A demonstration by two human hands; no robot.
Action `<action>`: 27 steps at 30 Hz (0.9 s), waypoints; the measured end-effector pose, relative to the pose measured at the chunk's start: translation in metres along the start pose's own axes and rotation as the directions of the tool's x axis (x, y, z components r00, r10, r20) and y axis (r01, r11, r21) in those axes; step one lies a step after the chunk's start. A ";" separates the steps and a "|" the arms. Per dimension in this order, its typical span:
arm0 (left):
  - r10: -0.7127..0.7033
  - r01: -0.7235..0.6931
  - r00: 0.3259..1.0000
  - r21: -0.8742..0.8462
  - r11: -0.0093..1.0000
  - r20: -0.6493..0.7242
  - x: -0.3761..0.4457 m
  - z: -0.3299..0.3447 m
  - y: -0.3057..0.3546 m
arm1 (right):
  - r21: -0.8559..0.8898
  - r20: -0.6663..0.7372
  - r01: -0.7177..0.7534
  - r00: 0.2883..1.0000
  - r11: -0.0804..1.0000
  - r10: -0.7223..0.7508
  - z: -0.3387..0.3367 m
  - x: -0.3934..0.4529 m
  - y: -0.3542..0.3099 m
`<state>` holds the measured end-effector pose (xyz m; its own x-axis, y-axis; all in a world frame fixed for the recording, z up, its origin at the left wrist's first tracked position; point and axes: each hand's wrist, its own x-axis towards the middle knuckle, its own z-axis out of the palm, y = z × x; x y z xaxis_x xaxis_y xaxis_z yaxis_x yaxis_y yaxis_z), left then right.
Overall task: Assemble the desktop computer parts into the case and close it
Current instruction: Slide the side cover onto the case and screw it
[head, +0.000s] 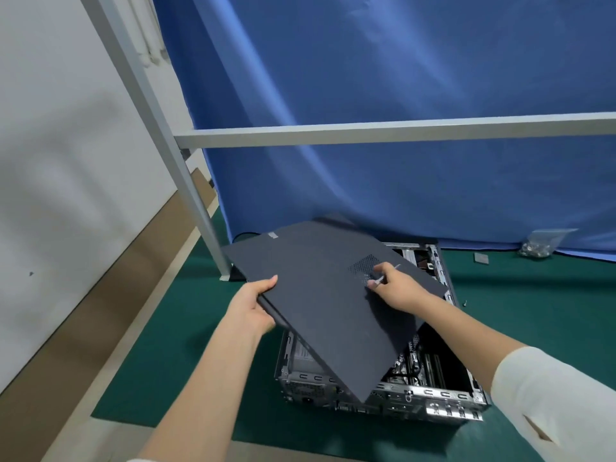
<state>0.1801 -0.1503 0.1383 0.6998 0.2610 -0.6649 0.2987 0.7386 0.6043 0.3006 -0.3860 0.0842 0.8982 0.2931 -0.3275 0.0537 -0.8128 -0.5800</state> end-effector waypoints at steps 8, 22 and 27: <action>-0.099 0.099 0.995 -0.218 0.971 0.013 0.000 0.016 -0.042 | -0.059 0.146 0.174 0.976 0.983 -0.164 -0.003 -0.023 -0.016; -0.099 0.096 0.995 -0.245 0.965 -0.001 -0.017 0.052 -0.062 | -0.389 0.263 0.373 0.921 0.842 -0.286 -0.018 -0.091 -0.038; -0.126 0.119 0.992 -0.225 0.967 -0.016 -0.012 0.016 -0.051 | -0.382 0.171 0.361 0.932 0.851 -0.319 -0.033 -0.103 -0.023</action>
<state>0.1668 -0.2010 0.1218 0.6461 0.1761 -0.7427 0.2263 0.8851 0.4067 0.2213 -0.4144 0.1556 0.7458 0.6183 -0.2479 0.5365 -0.7781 -0.3268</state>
